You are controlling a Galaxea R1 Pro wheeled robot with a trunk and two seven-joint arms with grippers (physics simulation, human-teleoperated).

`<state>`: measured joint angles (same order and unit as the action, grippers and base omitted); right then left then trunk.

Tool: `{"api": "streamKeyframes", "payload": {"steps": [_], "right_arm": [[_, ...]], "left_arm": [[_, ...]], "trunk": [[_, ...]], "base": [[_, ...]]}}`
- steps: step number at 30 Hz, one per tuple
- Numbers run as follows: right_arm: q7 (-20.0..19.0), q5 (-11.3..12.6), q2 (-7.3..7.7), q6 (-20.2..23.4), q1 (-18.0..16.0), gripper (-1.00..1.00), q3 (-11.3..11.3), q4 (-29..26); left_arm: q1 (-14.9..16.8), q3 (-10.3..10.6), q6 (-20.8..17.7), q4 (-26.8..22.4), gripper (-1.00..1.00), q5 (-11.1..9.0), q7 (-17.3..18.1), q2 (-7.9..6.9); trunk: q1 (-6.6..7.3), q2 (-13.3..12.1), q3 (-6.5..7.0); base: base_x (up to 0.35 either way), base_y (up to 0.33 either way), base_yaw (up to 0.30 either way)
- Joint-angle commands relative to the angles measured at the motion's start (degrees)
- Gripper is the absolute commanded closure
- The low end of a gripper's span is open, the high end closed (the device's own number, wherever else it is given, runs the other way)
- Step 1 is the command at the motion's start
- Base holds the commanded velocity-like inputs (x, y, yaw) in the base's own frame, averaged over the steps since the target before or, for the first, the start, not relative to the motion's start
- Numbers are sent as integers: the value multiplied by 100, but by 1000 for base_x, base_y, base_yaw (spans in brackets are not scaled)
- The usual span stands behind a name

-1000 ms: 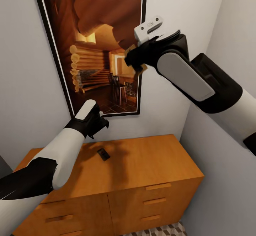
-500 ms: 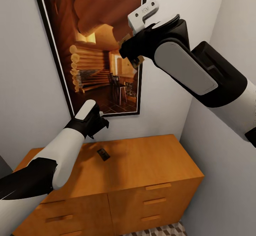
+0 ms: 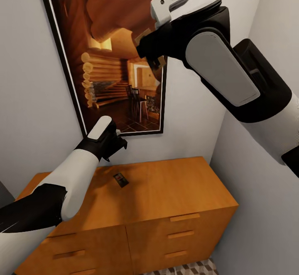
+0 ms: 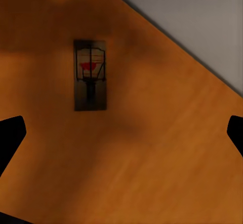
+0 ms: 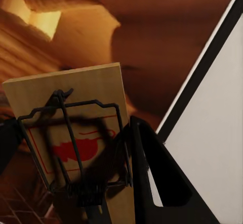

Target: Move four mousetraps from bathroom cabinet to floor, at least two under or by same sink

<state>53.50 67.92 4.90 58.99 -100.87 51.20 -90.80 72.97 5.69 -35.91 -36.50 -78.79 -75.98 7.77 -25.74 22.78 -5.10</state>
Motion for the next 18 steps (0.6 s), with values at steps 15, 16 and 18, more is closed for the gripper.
{"api": "streamKeyframes", "payload": {"steps": [15,16,18], "right_arm": [[54,55,-203,-45,157,100,-78,-8],[51,55,-213,-61,174,100,-78,-8],[46,55,-237,-115,206,100,-77,-8]], "left_arm": [[1,20,-79,-18,-100,-39,-36,-3],[2,20,-79,-17,-100,-39,-37,-3],[2,20,-83,-17,-100,-40,-35,-3]], "trunk": [[-4,13,-14],[-4,13,-14],[-4,13,-14]], "base": [[0,0,0],[0,0,0],[0,0,0]]}}
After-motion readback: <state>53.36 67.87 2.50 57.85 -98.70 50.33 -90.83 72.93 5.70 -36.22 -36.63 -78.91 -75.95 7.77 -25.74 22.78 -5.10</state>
